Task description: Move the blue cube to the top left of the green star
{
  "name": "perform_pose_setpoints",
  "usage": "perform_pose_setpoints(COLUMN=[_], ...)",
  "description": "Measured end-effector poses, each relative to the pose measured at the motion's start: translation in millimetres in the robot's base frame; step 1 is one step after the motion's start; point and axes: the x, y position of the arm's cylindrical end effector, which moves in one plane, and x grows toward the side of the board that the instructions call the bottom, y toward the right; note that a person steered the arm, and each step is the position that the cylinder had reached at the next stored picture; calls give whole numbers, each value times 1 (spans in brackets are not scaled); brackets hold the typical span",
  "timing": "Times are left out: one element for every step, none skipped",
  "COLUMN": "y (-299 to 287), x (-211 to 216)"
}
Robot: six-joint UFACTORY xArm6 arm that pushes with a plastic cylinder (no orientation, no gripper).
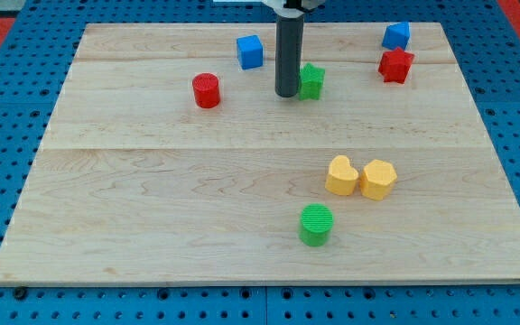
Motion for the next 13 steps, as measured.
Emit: perform_pose_setpoints(y=[49,84,-1,-153,-166,-124,-144,-100,-42,-31,-57,13,20], x=[-33,-58,18,28,14,-18,-44,-71,-78,-88,-113,-118,-107])
